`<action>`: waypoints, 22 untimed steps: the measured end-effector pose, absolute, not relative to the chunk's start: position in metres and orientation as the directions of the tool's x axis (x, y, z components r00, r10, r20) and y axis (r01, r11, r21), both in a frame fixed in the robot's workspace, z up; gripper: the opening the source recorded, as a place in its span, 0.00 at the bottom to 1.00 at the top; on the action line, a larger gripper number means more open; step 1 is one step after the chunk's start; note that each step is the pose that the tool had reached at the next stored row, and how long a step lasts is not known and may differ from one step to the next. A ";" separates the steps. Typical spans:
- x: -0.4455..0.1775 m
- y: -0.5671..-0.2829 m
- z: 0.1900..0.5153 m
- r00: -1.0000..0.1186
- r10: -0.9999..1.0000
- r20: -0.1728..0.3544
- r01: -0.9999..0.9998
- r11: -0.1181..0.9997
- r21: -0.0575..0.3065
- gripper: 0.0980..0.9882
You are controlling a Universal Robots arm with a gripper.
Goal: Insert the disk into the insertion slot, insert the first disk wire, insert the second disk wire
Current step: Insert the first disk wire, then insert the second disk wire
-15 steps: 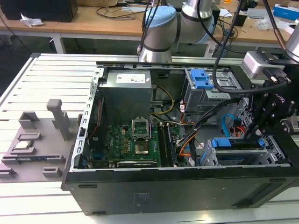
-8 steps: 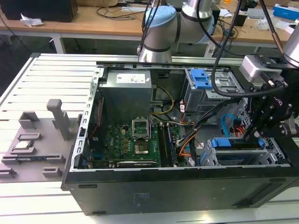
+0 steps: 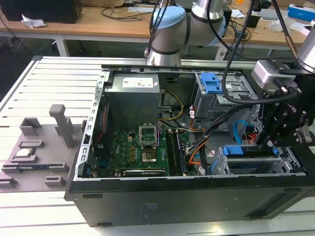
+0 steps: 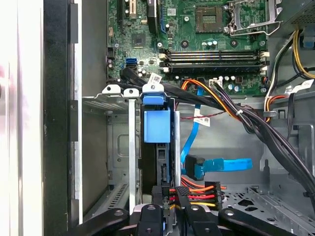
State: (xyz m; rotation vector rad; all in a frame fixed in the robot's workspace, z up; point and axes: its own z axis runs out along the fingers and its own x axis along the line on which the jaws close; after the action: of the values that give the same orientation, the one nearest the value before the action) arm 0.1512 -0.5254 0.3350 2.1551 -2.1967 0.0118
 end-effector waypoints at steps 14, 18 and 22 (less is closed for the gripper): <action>0.151 -0.520 0.374 -0.018 -0.999 0.051 -0.999 0.020 0.040 0.01; 0.151 -0.520 0.374 -0.018 -0.999 0.051 -0.999 0.020 0.039 0.01; 0.151 -0.520 0.374 -0.018 -0.999 0.050 -0.999 0.020 0.040 0.08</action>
State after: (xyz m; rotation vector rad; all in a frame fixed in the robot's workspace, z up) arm 0.1512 -0.5196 0.3737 2.1555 -2.1971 0.0109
